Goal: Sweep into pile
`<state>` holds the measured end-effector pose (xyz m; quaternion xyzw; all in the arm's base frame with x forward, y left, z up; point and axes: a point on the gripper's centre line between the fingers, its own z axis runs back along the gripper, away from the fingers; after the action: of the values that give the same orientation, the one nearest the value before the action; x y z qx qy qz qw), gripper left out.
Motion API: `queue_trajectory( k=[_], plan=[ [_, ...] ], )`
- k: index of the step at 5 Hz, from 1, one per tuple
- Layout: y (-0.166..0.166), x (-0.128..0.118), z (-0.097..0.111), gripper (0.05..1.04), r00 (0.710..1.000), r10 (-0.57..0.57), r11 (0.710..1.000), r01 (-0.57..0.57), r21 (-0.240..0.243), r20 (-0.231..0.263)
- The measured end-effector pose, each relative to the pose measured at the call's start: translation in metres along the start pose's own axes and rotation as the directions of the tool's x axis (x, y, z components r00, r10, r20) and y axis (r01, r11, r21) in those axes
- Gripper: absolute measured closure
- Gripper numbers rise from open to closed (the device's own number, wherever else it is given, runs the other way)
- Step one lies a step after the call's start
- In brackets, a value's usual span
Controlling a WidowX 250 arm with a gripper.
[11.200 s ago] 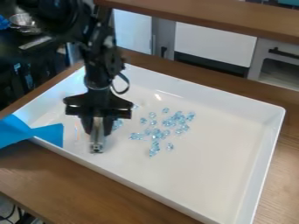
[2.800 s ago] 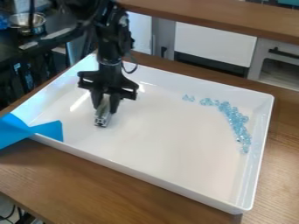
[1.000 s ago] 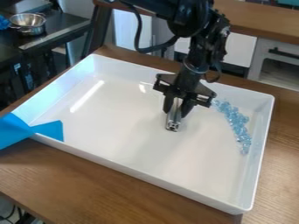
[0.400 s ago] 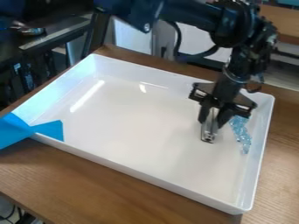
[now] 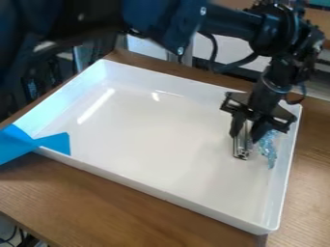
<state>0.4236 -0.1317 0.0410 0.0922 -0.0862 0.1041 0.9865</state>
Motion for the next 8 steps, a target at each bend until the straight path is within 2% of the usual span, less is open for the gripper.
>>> queue_trajectory(
  k=[1, 2, 3, 4, 5, 6, 7, 8],
  plan=[
    [-0.004, -0.001, 0.002, 0.713, 1.000, -0.001, 1.000, 0.001, -0.016, 0.001],
    [-0.003, -0.011, 0.008, 0.713, 1.000, -0.007, 0.998, 0.007, -0.055, 0.011],
    [0.016, -0.016, 0.027, 0.713, 1.000, 0.005, 0.998, -0.005, -0.062, 0.006],
    [0.051, -0.019, 0.048, 0.713, 0.996, 0.087, 0.993, -0.084, -0.080, 0.032],
    [0.073, -0.032, 0.057, 0.713, 0.991, 0.121, 0.990, -0.116, -0.078, 0.058],
    [0.074, -0.050, 0.047, 0.713, 0.979, 0.203, 0.978, -0.205, -0.050, -0.034],
    [0.071, -0.068, 0.024, 0.713, 0.928, 0.344, 0.939, -0.338, 0.066, -0.140],
    [0.078, -0.083, 0.015, 0.713, 0.855, 0.484, 0.875, -0.471, 0.112, -0.184]
  ],
)
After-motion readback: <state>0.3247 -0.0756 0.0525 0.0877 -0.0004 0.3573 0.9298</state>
